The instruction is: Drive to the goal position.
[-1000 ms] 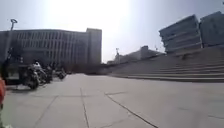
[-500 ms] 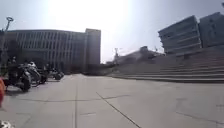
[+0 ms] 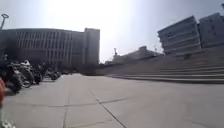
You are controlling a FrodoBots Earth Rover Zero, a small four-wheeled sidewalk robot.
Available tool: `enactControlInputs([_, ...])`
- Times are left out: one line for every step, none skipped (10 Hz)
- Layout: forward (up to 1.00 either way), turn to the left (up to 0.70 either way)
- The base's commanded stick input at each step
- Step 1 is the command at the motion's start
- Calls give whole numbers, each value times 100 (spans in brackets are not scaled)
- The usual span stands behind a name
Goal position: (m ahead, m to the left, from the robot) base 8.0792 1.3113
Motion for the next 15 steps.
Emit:
enactControlInputs([70,-1])
enactControlInputs([70,-1])
enactControlInputs([70,-1])
enactControlInputs([70,-1])
enactControlInputs([70,-1])
enactControlInputs([70,-1])
enactControlInputs([70,-1])
enactControlInputs([70,-1])
enactControlInputs([70,-1])
enactControlInputs([70,-1])
enactControlInputs([70,-1])
enactControlInputs([70,-1])
enactControlInputs([70,-1])
enactControlInputs([70,-1])
enactControlInputs([70,-1])
